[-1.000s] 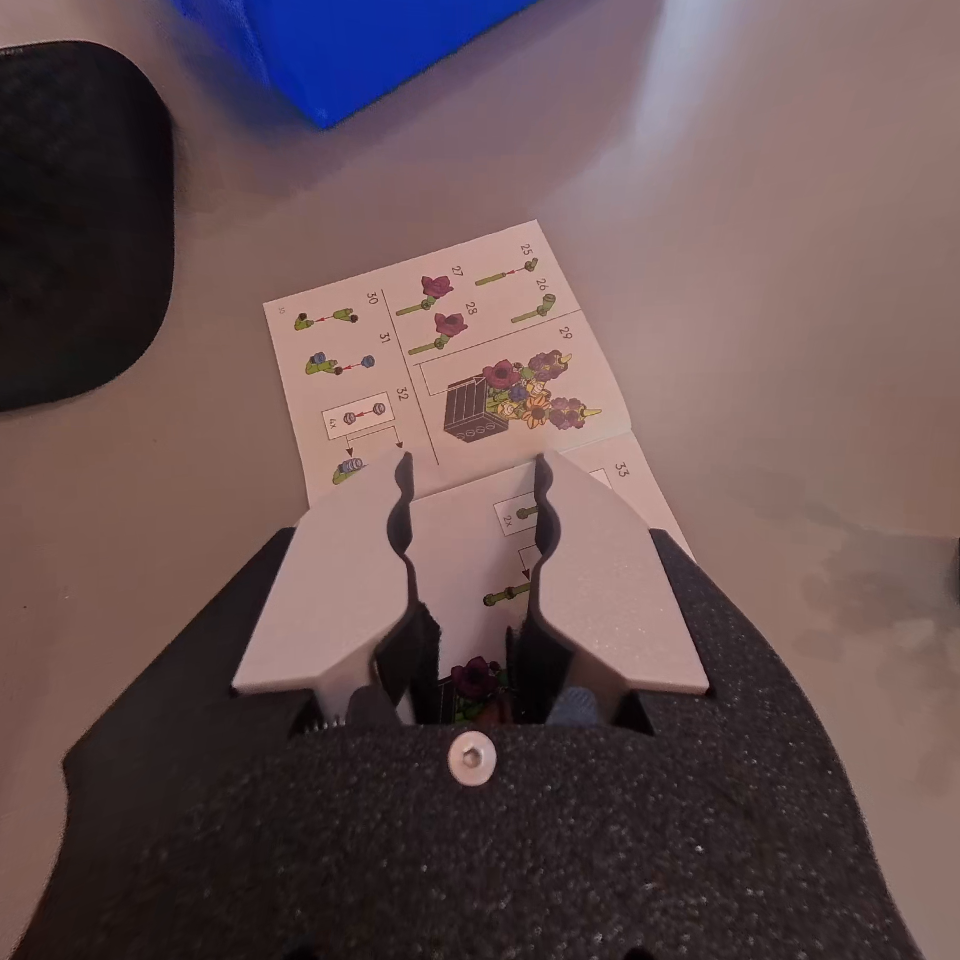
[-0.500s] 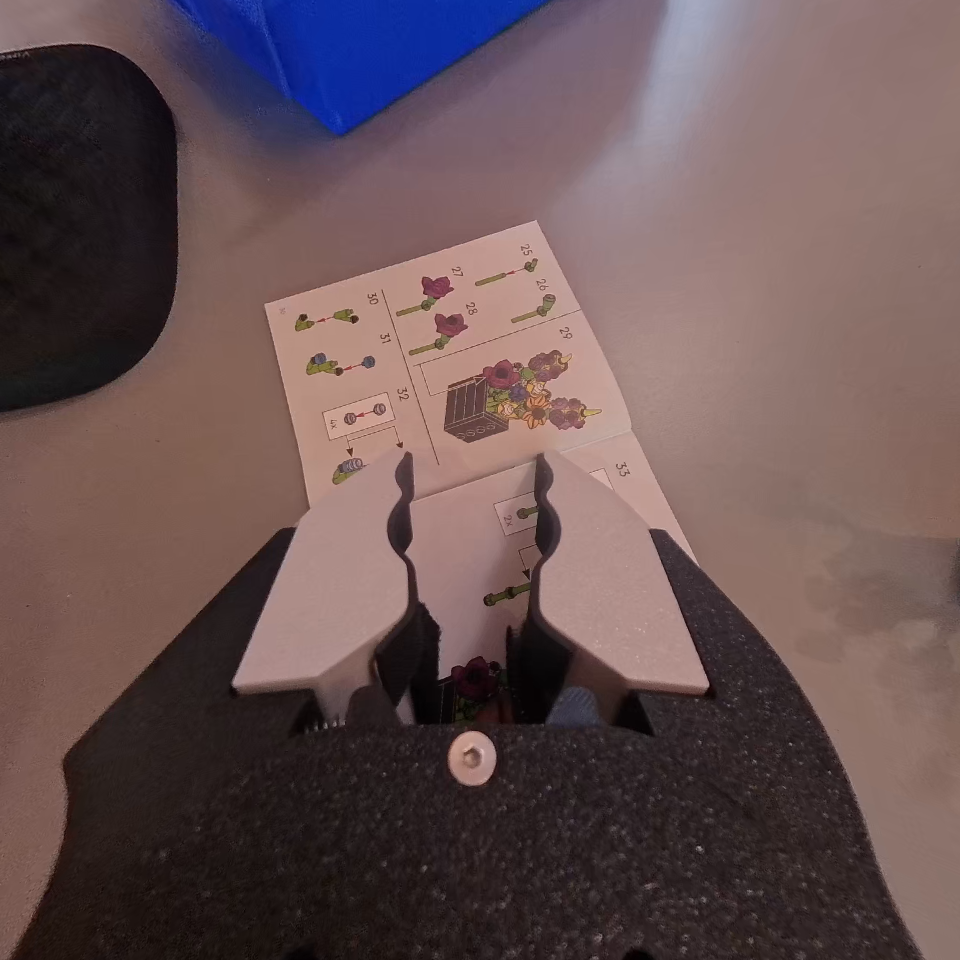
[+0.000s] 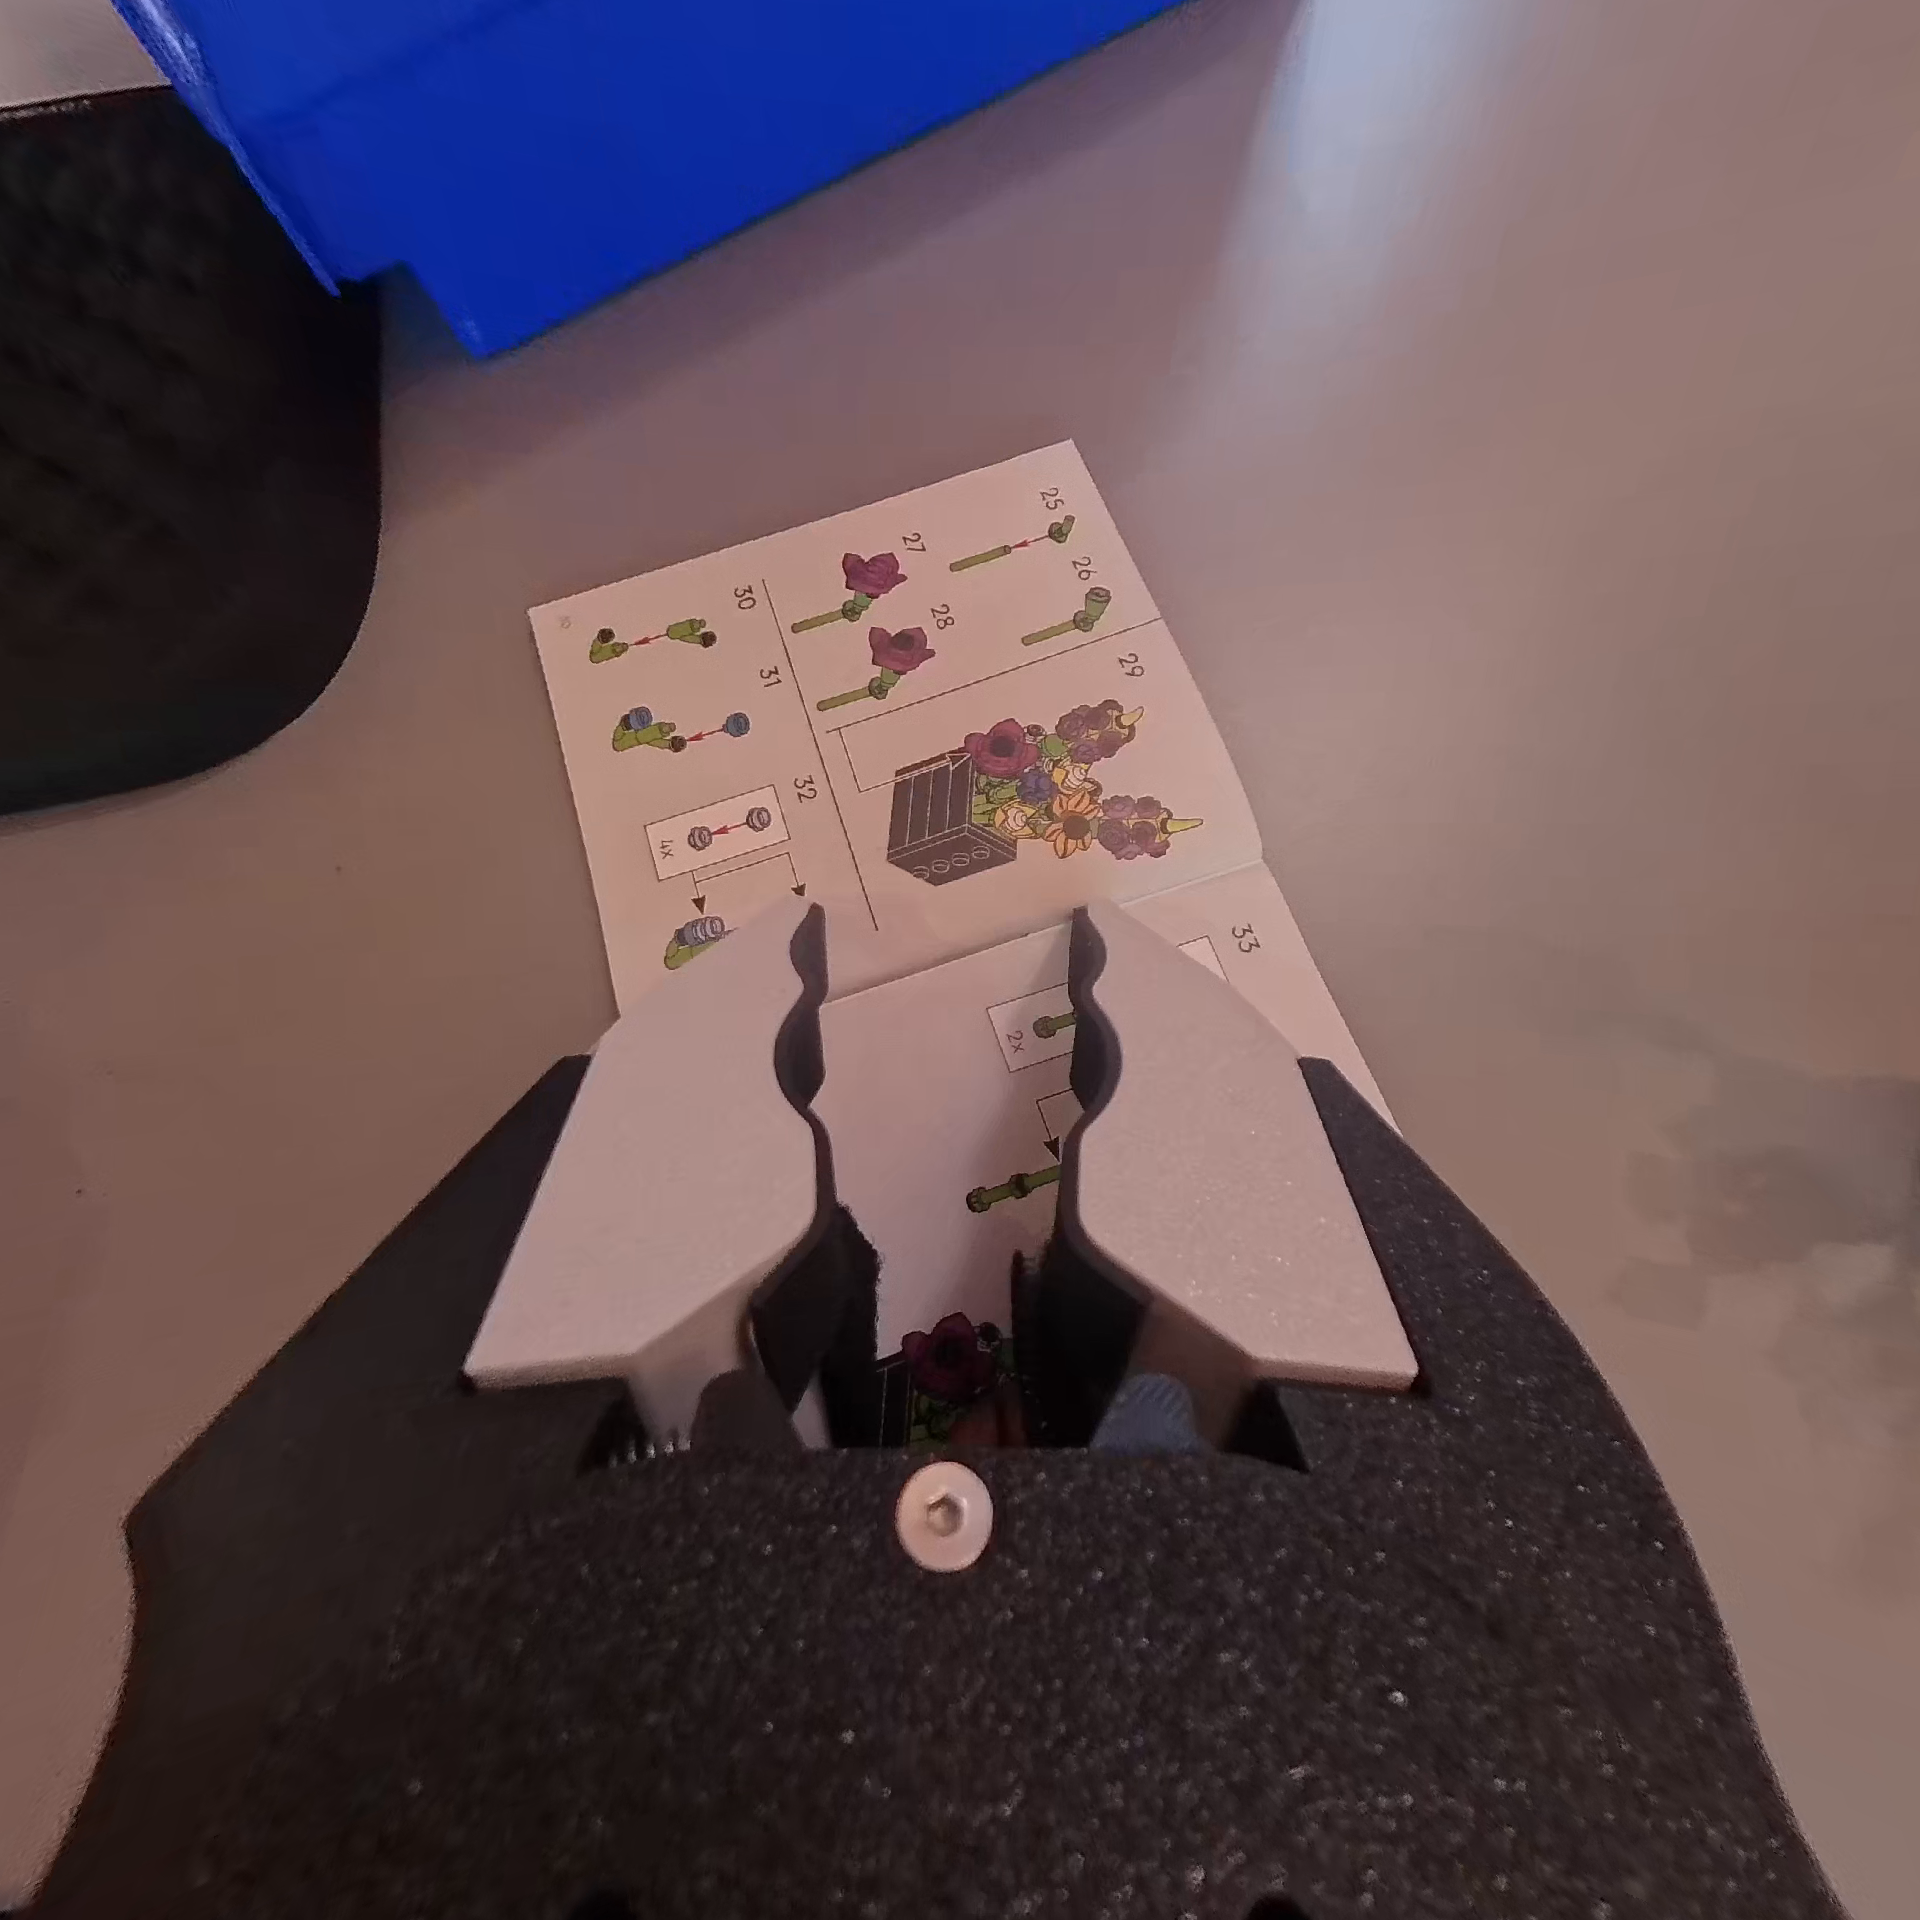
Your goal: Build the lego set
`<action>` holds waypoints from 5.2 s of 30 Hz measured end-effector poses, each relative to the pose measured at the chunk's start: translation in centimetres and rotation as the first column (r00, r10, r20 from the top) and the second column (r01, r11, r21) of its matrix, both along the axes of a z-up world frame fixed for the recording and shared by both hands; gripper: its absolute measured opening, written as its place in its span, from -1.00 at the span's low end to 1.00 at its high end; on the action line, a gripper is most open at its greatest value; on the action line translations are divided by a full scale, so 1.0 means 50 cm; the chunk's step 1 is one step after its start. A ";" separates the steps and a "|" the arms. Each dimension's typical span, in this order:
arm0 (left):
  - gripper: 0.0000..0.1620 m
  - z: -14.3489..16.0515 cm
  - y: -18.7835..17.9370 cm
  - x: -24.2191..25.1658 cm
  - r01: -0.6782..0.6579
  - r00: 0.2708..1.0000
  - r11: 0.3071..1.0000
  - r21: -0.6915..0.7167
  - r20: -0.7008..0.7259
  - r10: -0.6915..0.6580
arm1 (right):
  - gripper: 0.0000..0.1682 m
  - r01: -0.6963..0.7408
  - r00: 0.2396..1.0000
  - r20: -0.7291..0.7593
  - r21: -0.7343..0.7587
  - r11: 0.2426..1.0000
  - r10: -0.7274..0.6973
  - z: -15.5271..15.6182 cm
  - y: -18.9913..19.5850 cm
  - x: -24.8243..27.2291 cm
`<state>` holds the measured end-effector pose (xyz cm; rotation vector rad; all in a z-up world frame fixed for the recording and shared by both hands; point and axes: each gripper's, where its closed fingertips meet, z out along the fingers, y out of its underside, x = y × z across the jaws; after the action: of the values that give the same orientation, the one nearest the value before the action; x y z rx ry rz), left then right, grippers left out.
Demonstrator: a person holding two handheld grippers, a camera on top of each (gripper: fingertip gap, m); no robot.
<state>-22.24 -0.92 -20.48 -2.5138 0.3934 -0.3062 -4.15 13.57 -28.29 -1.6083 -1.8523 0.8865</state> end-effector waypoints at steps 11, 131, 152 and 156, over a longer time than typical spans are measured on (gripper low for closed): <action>-0.65 -0.084 0.106 -0.120 -0.326 0.928 0.946 0.002 -0.189 0.320 | -0.51 -0.028 1.000 0.010 0.026 0.999 0.028 0.002 -0.007 0.002; -0.71 0.155 0.198 0.305 0.719 0.633 0.349 0.601 -0.774 0.028 | -0.74 -0.089 0.829 -0.557 -0.218 0.972 -0.049 0.306 -0.091 -0.008; -0.61 0.234 0.162 0.255 0.151 0.984 0.511 0.846 -0.078 -0.163 | -0.96 0.124 0.823 -0.555 -0.033 0.992 -0.121 0.345 -0.062 0.105; -0.59 0.229 0.132 0.161 0.019 0.999 0.666 0.746 0.013 -0.043 | -0.97 0.298 0.921 -0.284 0.078 0.951 -0.265 0.281 -0.057 0.231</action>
<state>-14.20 5.68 -9.05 -1.6779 0.4393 -0.1433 7.38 10.70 -14.26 -1.5440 -1.4157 0.8037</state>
